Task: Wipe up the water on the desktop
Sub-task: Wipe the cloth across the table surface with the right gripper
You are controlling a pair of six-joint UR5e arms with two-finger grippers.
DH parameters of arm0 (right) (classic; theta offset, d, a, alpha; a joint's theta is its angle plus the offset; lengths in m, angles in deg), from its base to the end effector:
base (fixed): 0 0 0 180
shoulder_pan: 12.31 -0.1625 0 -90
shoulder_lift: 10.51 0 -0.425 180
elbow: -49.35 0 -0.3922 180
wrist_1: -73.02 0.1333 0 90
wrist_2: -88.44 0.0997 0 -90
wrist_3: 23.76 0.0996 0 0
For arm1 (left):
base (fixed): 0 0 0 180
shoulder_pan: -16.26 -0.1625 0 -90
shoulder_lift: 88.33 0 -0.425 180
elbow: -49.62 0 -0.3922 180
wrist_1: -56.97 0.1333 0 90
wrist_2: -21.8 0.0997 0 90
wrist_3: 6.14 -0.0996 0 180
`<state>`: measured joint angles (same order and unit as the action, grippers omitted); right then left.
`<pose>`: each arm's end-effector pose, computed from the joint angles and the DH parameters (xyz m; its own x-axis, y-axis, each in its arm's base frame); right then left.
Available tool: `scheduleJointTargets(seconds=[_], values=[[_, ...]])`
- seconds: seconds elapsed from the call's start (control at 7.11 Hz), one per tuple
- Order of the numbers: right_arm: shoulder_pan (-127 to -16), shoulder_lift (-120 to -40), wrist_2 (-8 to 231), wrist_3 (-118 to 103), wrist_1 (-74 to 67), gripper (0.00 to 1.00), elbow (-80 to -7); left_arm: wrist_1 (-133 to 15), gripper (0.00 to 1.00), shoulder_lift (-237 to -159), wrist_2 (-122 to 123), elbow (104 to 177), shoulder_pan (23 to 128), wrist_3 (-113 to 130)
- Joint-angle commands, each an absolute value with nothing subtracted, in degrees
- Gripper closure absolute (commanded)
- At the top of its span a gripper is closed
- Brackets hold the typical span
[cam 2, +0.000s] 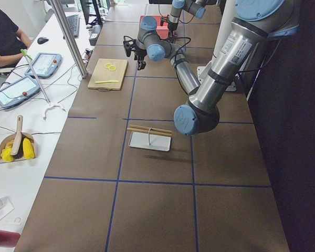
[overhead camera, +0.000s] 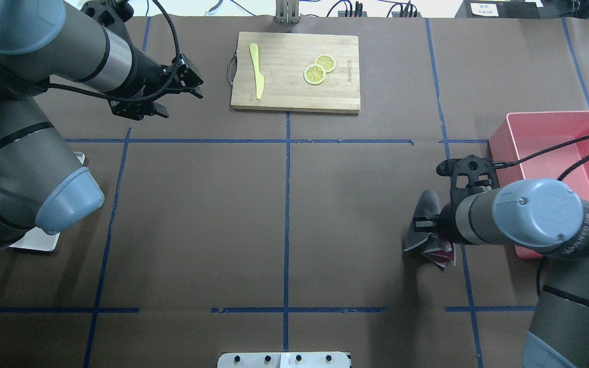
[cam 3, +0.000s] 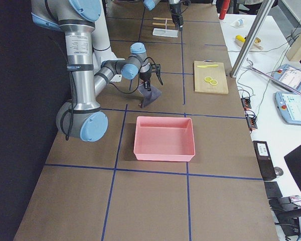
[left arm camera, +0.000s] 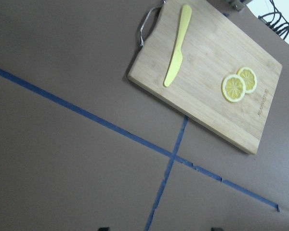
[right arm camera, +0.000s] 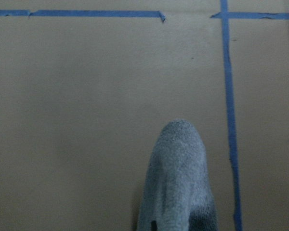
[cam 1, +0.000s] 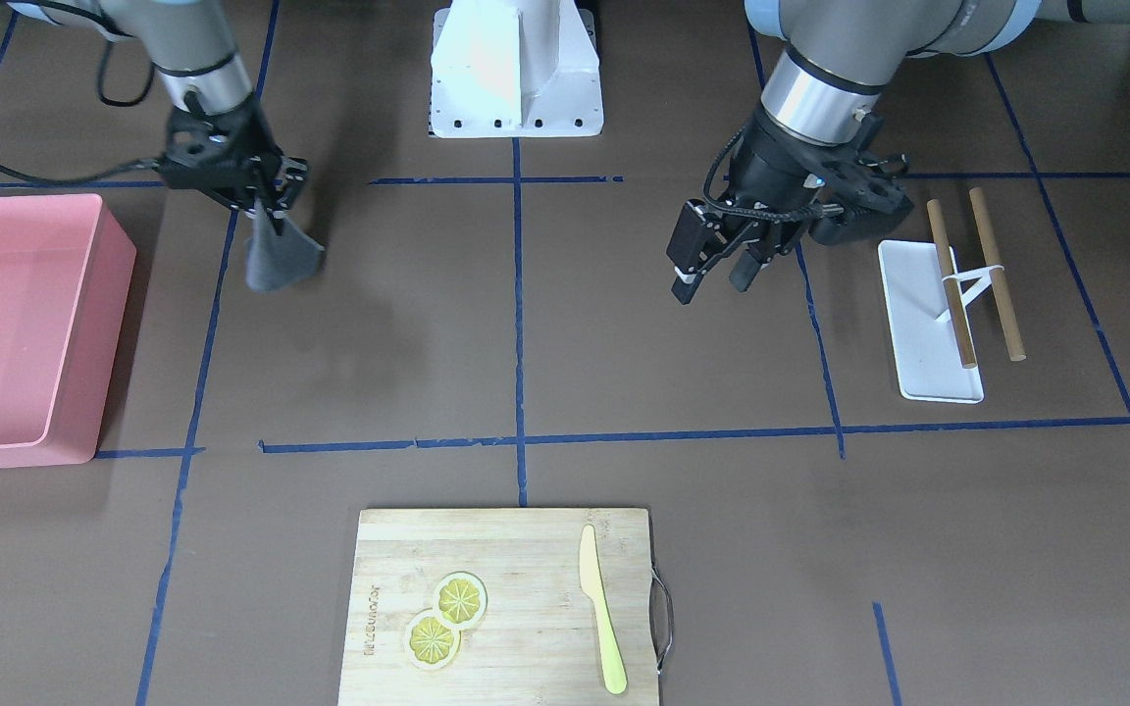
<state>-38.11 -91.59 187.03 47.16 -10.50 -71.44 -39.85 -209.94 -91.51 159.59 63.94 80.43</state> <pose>-0.4056 -0.3276 0.3280 0.6980 -0.0216 0.7158 -0.1113 0.9841 0.1382 0.3323 -0.5044 0.1802 0.3792 -0.3348 -0.8626 0.4302 0.8891 -0.1560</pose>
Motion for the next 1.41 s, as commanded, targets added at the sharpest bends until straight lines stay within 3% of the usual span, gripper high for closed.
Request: scheduleJointTargets(seconds=[0.0, 0.14, 0.42, 0.7, 0.99, 1.27], values=[[-33.94, -76.95, 187.23, 52.94, -11.44, 1.0, -61.62, -39.8, 0.23, -209.27, -93.32, 159.57, 66.08, 79.29], [-33.76, -68.61, 187.58, 57.75, -12.66, 1.0, -55.04, -39.8, 0.23, -209.26, -96.3, 159.66, 68.0, 79.29], [-34.54, -68.07, 188.28, 58.86, -12.5, 1.0, -54.17, -40.06, 0.13, -206.64, -98.96, 160.18, 71.35, 77.11], [-41.45, -79.8, 196.41, 56.06, -12.33, 1.0, -62.23, -39.62, 0.11, -202.43, -99.05, 161.67, 73.46, 68.59], [-49.89, -94.64, 200.67, 40.58, -11.62, 1.0, -67.52, -39.71, 0.01, -198.12, -98.96, 162.29, 75.05, 62.53], [-50.81, -95.25, 201.65, 38.02, -11.54, 1.0, -66.32, -39.71, 0.01, -196.96, -98.96, 162.56, 75.23, 61.27]])
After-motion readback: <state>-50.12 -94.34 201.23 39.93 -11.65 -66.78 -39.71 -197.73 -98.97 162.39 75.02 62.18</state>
